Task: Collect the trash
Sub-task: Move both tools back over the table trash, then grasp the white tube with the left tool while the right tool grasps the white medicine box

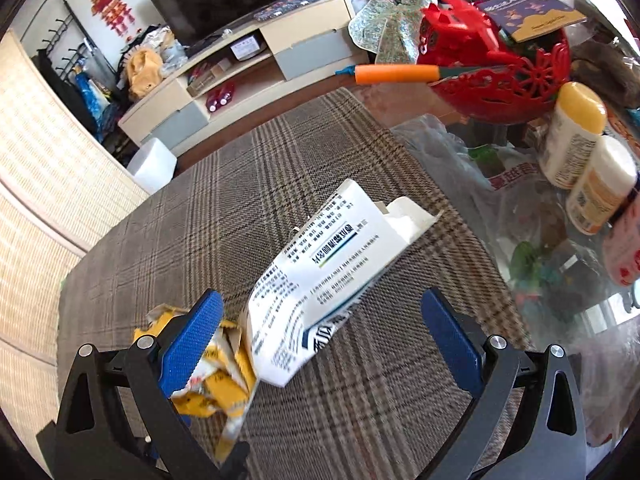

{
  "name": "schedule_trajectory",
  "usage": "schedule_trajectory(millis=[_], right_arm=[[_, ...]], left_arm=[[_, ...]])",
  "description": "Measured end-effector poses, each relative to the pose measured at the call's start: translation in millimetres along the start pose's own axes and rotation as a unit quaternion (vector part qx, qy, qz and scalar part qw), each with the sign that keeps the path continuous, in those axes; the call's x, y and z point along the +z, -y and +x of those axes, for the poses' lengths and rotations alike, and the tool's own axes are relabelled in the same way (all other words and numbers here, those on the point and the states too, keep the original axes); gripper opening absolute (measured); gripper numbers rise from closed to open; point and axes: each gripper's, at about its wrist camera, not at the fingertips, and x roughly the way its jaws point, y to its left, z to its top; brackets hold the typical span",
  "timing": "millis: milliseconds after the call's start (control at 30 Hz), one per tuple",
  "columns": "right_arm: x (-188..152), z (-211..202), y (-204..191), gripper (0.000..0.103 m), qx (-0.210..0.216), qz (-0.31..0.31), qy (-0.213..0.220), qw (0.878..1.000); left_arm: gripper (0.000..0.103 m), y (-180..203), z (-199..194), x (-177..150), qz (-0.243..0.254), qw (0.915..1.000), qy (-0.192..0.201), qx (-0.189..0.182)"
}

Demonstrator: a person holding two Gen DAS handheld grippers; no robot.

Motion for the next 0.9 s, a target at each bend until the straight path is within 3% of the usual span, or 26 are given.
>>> schedule_trajectory(millis=[200, 300, 433, 500, 533, 733, 900], right_arm=[[3.5, 35.7, -8.6, 0.099, -0.004, 0.016, -0.02, 1.0], [3.7, 44.2, -10.3, 0.099, -0.009, 0.02, -0.018, 1.0], [5.7, 48.4, -6.3, 0.088, 0.004, 0.026, -0.013, 1.0], [6.5, 46.5, -4.2, 0.069, -0.002, 0.018, -0.011, 1.0], [6.6, 44.8, -3.3, 0.057, -0.002, 0.013, -0.012, 1.0], [-2.5, 25.5, 5.5, 0.054, -0.021, -0.028, -0.023, 0.999], [-31.9, -3.7, 8.3, 0.045, -0.029, -0.087, -0.033, 0.995]], left_arm=[[0.043, 0.2, 15.0, 9.6, 0.011, 0.9999, 0.004, 0.003], [0.029, 3.4, 17.9, 13.2, 0.02, 0.9998, 0.008, 0.003], [0.02, 11.6, 18.4, 12.9, 0.045, 0.9989, 0.012, 0.009], [0.013, 13.9, 17.0, 10.6, 0.054, 0.9985, 0.01, 0.008], [0.012, 14.7, 15.7, 8.9, 0.056, 0.9984, 0.008, 0.01], [0.011, 13.5, 1.4, -9.8, 0.053, 0.9986, -0.004, 0.009], [0.011, 12.2, -17.4, -35.9, 0.043, 0.999, -0.013, 0.003]])
